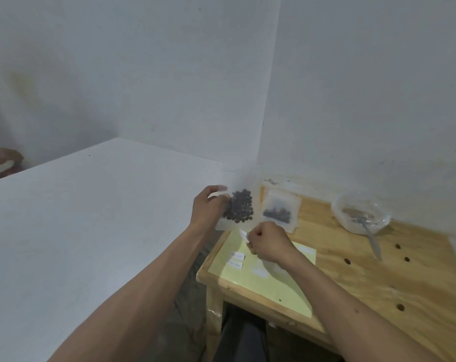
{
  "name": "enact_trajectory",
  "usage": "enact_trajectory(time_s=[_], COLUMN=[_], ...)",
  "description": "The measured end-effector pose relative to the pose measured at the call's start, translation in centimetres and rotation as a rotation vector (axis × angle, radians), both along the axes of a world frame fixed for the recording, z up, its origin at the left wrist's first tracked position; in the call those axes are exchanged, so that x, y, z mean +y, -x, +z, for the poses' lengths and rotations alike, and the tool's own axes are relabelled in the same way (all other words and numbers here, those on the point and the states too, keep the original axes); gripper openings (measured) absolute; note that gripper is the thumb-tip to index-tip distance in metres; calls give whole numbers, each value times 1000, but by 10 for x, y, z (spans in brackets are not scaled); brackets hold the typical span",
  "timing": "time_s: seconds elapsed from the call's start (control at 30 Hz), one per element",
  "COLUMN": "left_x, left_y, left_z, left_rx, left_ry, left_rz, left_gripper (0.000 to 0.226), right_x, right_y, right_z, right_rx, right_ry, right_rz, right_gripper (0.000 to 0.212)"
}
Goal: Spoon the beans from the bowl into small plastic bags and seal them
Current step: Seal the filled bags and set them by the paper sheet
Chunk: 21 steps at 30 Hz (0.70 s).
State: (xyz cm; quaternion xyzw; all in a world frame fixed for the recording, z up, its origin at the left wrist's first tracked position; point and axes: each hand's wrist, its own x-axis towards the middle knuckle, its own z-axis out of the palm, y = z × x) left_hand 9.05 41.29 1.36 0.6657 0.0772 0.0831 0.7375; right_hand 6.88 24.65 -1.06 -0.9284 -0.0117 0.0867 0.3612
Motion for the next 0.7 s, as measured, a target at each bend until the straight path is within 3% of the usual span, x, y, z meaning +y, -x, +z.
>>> enact_trajectory(time_s=[0.1,0.3,0.57,0.7], left_x=[-6,-39,-83,-96], left_y=[-5,-10,-12,-12], left_z=[1,2,10,14], left_rx=[-14,-28,-64,-74], left_ry=[-26,53,34,21], left_rz=[16,-80,-229,-290], left_gripper=[12,17,7,15], right_x=[-16,-50,-89,-101], right_y=[7,-6,-25,-27], right_z=[21,69,83,82], right_rx=[-68,-432,-491,-492], right_ry=[-128,-110,-73,-41], right_rz=[-18,-93,-118,-119], right_gripper=[39,25,17,15])
